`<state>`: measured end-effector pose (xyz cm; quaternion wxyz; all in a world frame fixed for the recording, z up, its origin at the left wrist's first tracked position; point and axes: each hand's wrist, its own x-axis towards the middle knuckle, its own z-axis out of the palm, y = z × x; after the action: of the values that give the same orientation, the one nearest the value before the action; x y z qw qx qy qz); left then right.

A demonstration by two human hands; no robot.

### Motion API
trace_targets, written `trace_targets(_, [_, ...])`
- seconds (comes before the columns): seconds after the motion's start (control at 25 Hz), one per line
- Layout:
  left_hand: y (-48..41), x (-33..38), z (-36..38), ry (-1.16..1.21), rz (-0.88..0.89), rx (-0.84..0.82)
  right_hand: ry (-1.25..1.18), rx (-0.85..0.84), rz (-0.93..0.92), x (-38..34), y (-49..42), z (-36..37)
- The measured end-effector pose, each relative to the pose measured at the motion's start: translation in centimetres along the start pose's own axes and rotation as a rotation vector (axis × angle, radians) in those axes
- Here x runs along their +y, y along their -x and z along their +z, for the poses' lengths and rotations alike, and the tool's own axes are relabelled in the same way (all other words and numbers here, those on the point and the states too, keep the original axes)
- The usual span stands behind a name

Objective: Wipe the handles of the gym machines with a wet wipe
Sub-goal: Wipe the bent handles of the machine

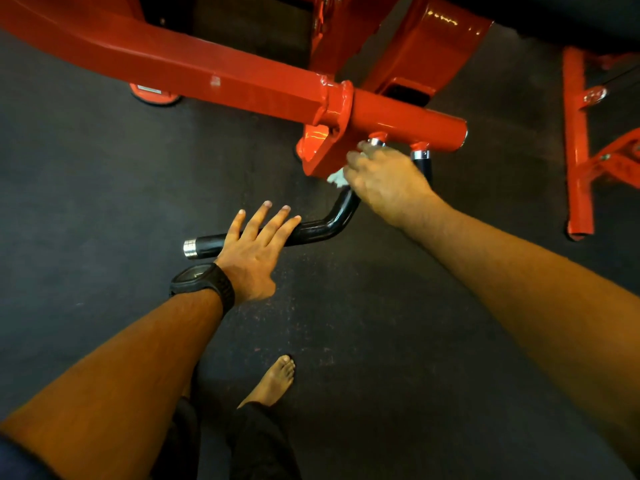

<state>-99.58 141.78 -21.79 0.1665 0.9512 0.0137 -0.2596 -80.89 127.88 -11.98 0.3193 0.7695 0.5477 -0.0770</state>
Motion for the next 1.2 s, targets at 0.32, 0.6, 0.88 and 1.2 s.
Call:
trace_targets(0.32, [0.0,0.0,0.0,0.000,0.000,0.014,0.173,-0.121,-0.045,-0.5,-1.8,-0.5])
trace_targets(0.6, [0.1,0.0,-0.3,0.025,-0.002,-0.007,-0.157,-0.018,0.264,-0.4,-0.3,1.0])
trace_targets(0.88, [0.1,0.2,-0.2,0.011,-0.008,-0.015,-1.166,0.352,1.131,-7.8,-1.5,1.1])
trace_targets(1.2, [0.1,0.0,-0.4,0.041,0.017,-0.003,-1.771,0.311,1.378,-7.5,-1.3,3.6])
